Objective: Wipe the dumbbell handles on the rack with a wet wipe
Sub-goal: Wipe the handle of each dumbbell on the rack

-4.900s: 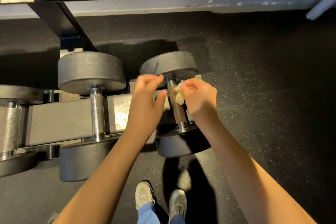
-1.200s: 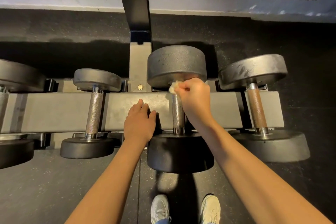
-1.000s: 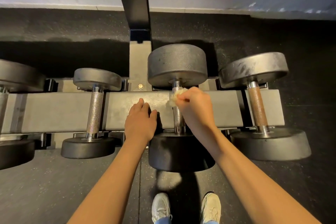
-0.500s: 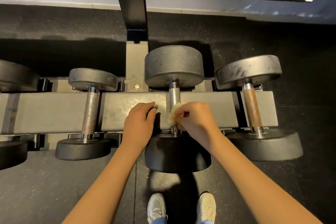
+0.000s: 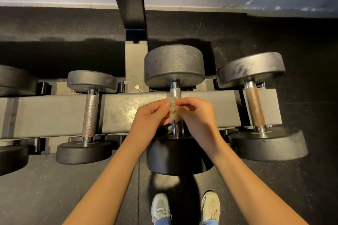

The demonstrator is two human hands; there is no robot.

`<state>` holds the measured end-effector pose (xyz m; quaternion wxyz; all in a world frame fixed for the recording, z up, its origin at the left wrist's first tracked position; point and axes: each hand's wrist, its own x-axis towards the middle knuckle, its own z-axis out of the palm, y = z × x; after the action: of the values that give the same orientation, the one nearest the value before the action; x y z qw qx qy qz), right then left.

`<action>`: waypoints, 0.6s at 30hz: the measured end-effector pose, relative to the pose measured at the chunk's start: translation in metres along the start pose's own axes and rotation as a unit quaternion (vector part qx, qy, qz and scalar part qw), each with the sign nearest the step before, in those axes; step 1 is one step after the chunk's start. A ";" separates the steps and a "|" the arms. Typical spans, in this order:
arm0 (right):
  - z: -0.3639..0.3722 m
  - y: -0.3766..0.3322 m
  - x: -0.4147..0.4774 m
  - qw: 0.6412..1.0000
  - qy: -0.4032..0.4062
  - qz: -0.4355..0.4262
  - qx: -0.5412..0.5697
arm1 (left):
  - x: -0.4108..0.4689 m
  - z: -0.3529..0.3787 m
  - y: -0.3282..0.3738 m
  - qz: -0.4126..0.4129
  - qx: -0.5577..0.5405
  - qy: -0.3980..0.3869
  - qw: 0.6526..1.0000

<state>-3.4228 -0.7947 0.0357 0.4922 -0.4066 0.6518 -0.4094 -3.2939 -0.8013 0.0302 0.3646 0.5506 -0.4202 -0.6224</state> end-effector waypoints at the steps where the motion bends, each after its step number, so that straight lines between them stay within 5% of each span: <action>1: 0.001 0.000 0.000 1.000 0.005 -0.006 -0.011 | 0.001 0.000 0.002 -0.006 0.002 -0.007 1.000; 6: 0.001 0.002 -0.007 0.984 0.058 -0.058 -0.157 | 0.019 -0.005 0.007 0.026 0.102 0.070 0.992; 12: 0.004 0.017 -0.023 0.969 0.135 0.026 -0.207 | 0.046 0.012 -0.003 0.118 0.258 0.117 0.952; 18: 0.004 0.013 -0.024 0.970 0.166 0.007 -0.177 | 0.028 0.011 -0.019 0.047 0.177 0.106 0.977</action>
<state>-3.4162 -0.7688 0.0298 0.3006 -0.4090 0.7890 -0.3461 -3.3082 -0.8181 0.0023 0.3329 0.6484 -0.5083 -0.4587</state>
